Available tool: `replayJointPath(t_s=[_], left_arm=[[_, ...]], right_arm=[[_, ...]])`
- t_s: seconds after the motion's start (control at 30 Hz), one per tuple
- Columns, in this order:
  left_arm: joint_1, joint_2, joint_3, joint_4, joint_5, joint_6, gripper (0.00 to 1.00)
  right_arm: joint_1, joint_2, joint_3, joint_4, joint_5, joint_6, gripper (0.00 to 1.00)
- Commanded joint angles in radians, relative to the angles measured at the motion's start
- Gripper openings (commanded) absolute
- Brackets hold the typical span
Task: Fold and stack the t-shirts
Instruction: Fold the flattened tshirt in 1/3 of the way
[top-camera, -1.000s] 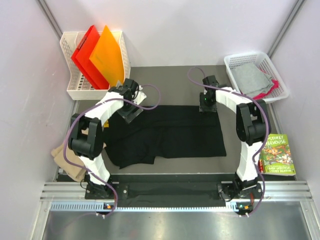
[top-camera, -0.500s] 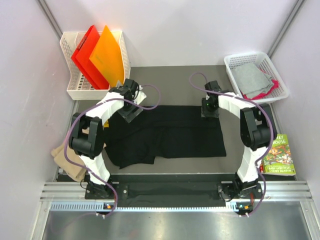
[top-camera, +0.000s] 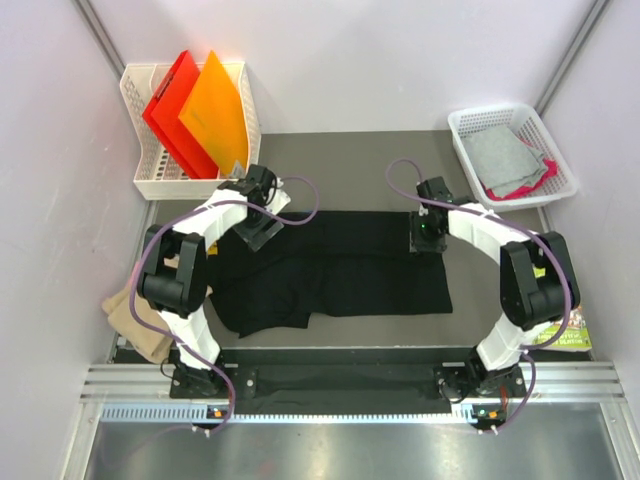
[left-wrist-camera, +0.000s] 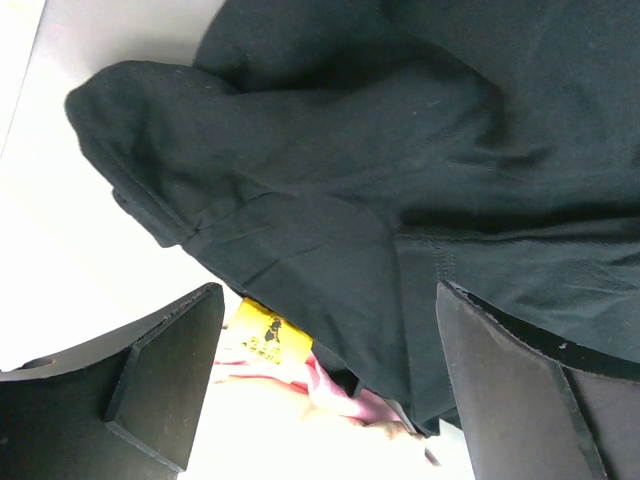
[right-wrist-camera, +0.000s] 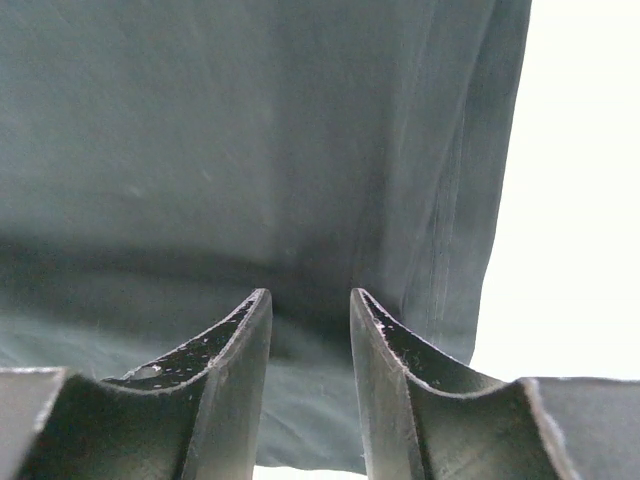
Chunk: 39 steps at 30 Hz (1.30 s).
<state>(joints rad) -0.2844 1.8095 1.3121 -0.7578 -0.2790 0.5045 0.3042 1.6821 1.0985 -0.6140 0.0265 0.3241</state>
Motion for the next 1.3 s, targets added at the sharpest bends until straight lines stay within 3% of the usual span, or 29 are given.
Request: replayJointPath(t_s=[0.0,0.33,0.63,0.8,1.0,1.27], left_arm=[[0.017,-0.018,0.003,0.046,-0.017,0.016,0.91],[0.034,-0.041,-0.004,0.045,-0.019,0.020,0.91],[0.021,-0.084,0.035,-0.098,0.066,-0.047,0.90],[-0.039,-0.202,-0.034,-0.173,0.086,-0.031,0.91],[-0.140,-0.323,-0.148,-0.255,0.095,0.020,0.91],[-0.199,-0.266,-0.327,-0.167,0.043,0.045,0.90]], right_arm=[[0.010,-0.076,-0.071,0.005,-0.011,0.021,0.38],[0.019,-0.177,-0.178,-0.013,-0.008,0.035,0.36],[0.019,-0.053,0.113,-0.078,0.023,0.039,0.48],[0.019,0.019,0.133,-0.085,0.029,0.044,0.49],[0.019,-0.025,0.057,-0.098,0.069,0.047,0.53],[0.018,-0.064,0.001,-0.098,0.081,0.052,0.52]])
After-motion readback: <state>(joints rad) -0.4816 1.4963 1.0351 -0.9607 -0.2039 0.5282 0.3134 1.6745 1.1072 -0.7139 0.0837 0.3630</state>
